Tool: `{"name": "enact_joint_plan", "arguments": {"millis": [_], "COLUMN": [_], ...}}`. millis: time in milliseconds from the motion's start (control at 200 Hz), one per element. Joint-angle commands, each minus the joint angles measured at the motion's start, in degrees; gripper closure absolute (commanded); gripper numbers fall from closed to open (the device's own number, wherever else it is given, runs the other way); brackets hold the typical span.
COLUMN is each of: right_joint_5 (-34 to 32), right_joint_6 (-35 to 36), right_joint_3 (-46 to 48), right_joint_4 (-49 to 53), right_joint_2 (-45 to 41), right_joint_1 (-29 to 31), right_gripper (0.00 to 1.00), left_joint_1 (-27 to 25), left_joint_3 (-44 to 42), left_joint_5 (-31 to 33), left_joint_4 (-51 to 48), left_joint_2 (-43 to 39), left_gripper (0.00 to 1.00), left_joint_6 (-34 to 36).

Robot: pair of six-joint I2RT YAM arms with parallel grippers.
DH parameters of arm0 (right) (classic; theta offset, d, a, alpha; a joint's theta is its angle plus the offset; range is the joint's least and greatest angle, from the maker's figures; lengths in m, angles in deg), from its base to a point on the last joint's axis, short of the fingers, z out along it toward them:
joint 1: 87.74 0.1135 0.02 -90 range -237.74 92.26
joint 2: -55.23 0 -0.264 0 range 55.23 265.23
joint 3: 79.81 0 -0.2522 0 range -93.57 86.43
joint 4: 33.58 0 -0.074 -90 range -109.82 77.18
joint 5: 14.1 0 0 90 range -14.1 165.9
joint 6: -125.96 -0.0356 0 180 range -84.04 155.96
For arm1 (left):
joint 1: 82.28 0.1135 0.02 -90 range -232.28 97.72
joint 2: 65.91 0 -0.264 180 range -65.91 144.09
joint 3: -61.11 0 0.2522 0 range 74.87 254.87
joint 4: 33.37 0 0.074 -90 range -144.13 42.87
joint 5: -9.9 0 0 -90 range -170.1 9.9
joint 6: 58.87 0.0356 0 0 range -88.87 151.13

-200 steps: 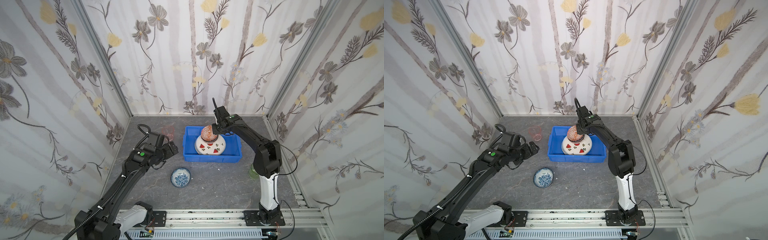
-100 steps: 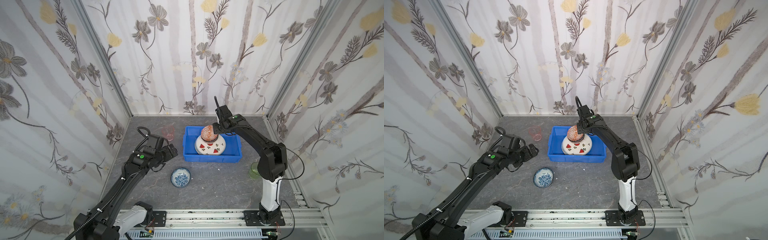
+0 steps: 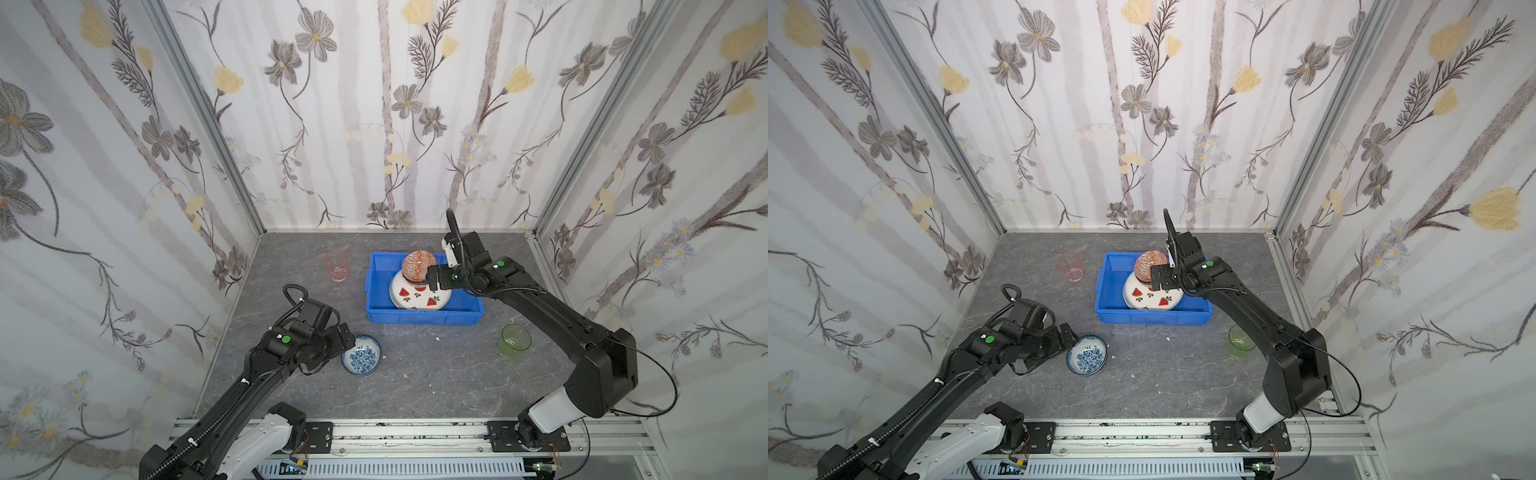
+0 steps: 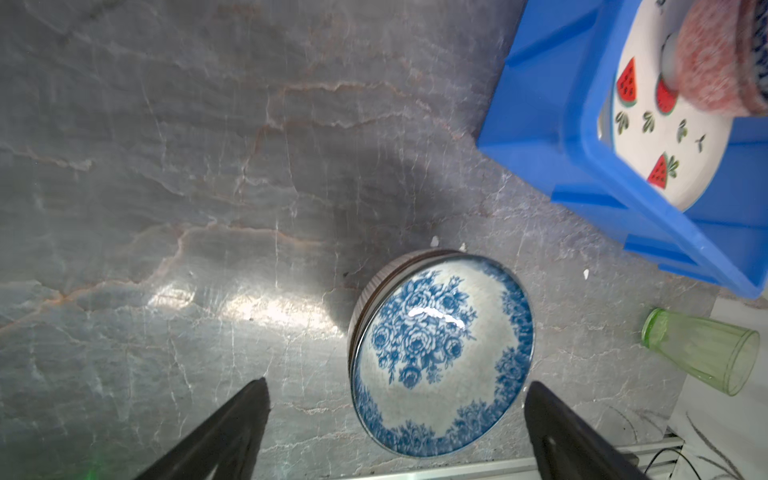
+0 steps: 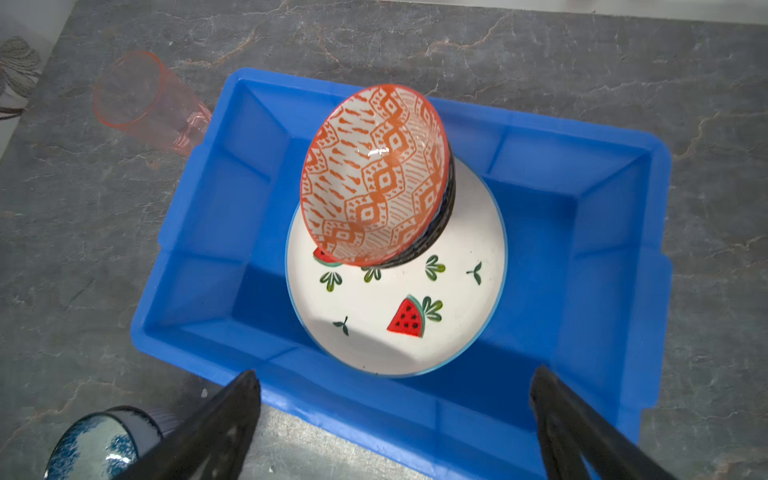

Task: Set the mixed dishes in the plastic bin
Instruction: 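Open the right gripper and withdraw it while the left grasps the blue-rose bowl rim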

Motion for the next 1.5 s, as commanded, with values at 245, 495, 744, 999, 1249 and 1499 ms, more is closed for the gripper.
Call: {"name": "enact_joint_plan", "arguments": {"millis": [245, 495, 744, 999, 1249, 1499], "right_joint_5": [6.1, 9.0, 9.7, 10.0, 10.3, 10.6], "right_joint_6": [-2.6, -2.6, -2.7, -2.7, -2.8, -2.5], "right_joint_3": [11.0, 15.3, 16.6, 17.0, 17.0, 16.7], "right_joint_4": [-7.5, -9.5, -10.3, -10.6, -11.2, -11.5], "right_joint_2": [-10.1, -12.5, -13.1, -12.6, -11.6, -10.7], "right_joint_1": [-0.1, -0.4, -0.5, -0.7, -0.8, -1.1], "right_gripper": [0.0, 0.0, 0.0, 0.01, 0.01, 0.02], "left_joint_1": [-5.9, -6.6, -6.8, -6.8, -6.8, -6.8], "left_joint_3": [-2.0, -2.7, -3.1, -3.1, -3.2, -3.4], "left_joint_5": [2.7, 3.4, 3.6, 3.4, 3.3, 3.4], "left_joint_4": [-0.9, -0.5, 0.3, 1.4, 2.3, 2.9], "left_joint_2": [-0.5, 1.1, 3.3, 4.8, 6.3, 7.4], "left_gripper": [0.31, 0.49, 0.6, 0.65, 0.72, 0.78], "left_joint_6": [-7.5, -7.6, -7.1, -6.6, -6.4, -6.1]}}
